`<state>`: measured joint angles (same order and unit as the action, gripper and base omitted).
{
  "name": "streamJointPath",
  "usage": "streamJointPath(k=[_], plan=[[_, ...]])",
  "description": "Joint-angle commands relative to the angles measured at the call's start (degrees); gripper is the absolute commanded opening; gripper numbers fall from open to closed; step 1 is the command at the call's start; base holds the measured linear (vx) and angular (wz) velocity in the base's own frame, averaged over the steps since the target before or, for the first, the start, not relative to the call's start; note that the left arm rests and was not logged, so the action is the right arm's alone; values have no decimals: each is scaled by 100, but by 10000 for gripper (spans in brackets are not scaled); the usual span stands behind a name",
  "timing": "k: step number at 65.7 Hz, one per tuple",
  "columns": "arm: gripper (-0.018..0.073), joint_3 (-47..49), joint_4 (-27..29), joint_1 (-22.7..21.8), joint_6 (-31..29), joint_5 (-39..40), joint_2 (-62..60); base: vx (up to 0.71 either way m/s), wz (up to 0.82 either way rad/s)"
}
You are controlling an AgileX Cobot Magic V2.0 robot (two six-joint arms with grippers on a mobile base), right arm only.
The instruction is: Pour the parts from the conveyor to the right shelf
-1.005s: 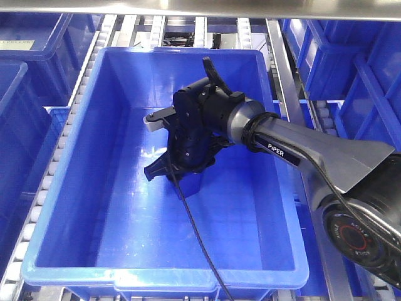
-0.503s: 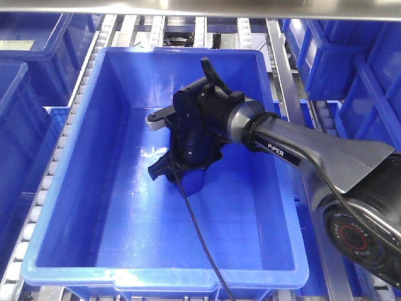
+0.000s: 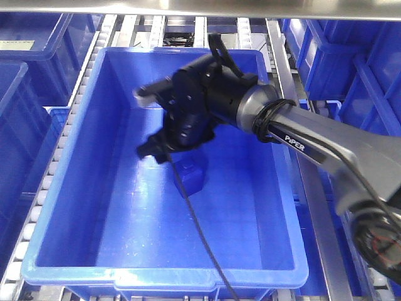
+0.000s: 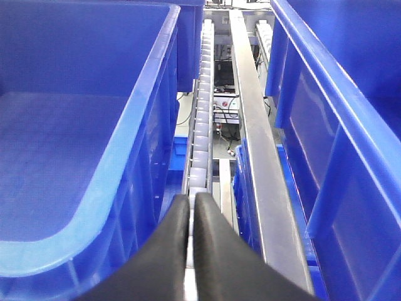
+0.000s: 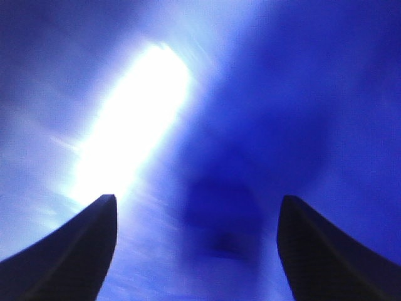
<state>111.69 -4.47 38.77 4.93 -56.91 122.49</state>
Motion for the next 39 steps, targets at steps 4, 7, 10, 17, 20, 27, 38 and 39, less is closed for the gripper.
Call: streamJointPath(k=[4,7,10,17,20,27,38,39], plan=[[523,144,-75,92,146,313,-455,0,0],[523,144,-119,125,199,337,-462,0,0],[522,144,-129,167,234,352,-467,0,0],[515,144,-186,230,247,369,-500,0,0],[509,144,-187,231,247,369,-529,0,0],[483,144,-187,231,247,291,-594,0,0],[275,-628,-208,141,247,509,-971,0,0],[244,-714,-208,124,247,544,-1014,0,0]])
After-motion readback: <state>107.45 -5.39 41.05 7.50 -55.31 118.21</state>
